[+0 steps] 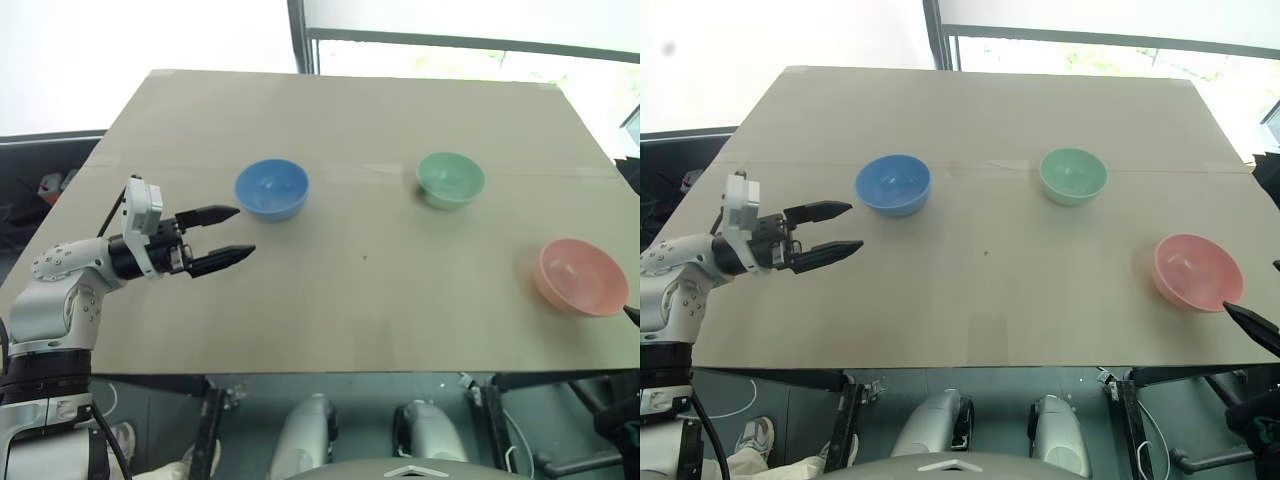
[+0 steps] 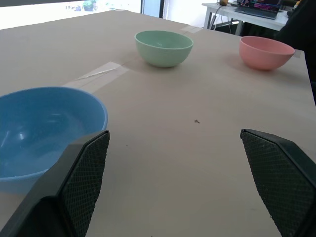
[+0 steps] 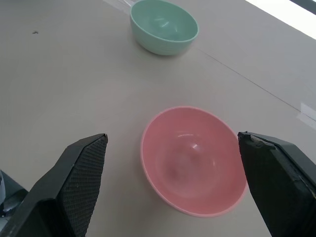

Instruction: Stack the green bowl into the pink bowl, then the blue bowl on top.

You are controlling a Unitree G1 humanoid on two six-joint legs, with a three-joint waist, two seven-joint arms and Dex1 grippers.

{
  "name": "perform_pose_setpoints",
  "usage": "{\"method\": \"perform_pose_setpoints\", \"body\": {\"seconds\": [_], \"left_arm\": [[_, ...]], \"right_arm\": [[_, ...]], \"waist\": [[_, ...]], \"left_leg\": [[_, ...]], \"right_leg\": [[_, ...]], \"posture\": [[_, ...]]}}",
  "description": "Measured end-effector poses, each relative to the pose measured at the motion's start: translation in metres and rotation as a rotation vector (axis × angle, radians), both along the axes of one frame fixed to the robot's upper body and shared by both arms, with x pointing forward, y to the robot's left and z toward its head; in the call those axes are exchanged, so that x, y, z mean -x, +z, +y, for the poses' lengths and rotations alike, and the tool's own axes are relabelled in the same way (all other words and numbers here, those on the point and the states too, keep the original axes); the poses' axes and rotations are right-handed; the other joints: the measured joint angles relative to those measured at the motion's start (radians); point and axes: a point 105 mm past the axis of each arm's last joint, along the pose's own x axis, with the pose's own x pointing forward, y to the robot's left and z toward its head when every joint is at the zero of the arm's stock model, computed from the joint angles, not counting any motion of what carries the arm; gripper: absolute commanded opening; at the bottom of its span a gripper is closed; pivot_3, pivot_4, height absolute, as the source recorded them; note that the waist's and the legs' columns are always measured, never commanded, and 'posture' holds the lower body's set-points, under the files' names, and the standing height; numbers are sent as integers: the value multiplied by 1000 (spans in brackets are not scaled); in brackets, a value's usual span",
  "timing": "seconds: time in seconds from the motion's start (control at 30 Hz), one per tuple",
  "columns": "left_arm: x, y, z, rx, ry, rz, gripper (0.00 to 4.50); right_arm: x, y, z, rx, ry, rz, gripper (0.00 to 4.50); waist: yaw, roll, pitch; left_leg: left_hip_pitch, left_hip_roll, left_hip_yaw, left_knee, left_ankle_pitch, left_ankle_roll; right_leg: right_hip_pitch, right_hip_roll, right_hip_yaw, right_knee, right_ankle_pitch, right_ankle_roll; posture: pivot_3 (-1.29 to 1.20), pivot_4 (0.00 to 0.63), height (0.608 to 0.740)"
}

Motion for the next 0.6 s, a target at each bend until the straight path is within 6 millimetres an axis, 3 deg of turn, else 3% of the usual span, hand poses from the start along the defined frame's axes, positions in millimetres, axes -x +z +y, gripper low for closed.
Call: {"method": "perform_pose_setpoints", "body": {"seconds": [0.6], "left_arm": [[0, 3, -15, 84, -31, -1, 4500]], "right_arm": [[-47, -16, 52, -36, 116, -43, 4430]], "waist": [[-3, -1, 0]], "left_leg": [[1, 0, 1, 1, 0, 0]], "right_leg": [[0, 0, 1, 2, 0, 0]], "posture": [[0, 150, 740]]}}
